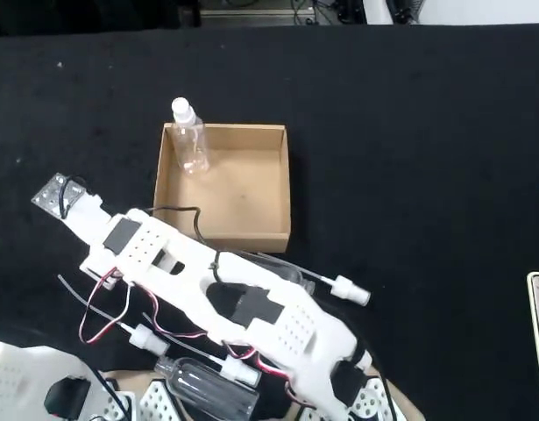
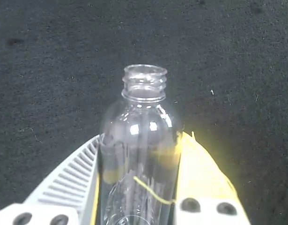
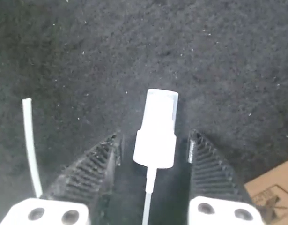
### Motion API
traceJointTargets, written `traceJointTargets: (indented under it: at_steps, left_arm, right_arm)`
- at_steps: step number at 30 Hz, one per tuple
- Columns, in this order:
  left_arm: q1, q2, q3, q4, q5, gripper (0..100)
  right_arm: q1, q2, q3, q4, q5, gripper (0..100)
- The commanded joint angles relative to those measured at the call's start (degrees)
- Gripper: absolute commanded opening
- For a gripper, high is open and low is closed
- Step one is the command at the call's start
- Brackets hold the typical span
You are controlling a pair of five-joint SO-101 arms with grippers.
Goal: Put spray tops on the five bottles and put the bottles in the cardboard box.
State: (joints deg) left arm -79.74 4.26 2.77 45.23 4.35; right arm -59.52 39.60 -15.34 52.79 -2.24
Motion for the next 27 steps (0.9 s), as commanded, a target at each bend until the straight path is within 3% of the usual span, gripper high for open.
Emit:
traceJointTargets:
  at_steps: [1, 11, 18, 23, 27]
  left_arm:
    - [-0.5, -1.3, -2.2, -1.4, 0.0, 3]
    - [-0.5, -1.4, -2.1, -1.3, 0.1, 3]
    - [-0.5, -2.9, -1.9, -1.0, 0.1, 3]
    - [0.2, -11.3, -1.1, 6.0, 0.0, 3]
    - [2.3, -20.0, 4.5, 6.2, -0.3, 3]
  right_arm:
    - [-1.0, 0.3, -3.6, -0.1, 0.4, 17.3]
    - [-0.8, 9.2, -19.9, 12.7, 0.5, 0.8]
    - [-0.7, 8.0, -37.1, 26.5, 0.6, 1.1]
    - [-0.9, 7.0, -48.0, 34.2, 0.5, 1.0]
    - [-0.6, 6.8, -59.0, 42.8, 0.5, 1.0]
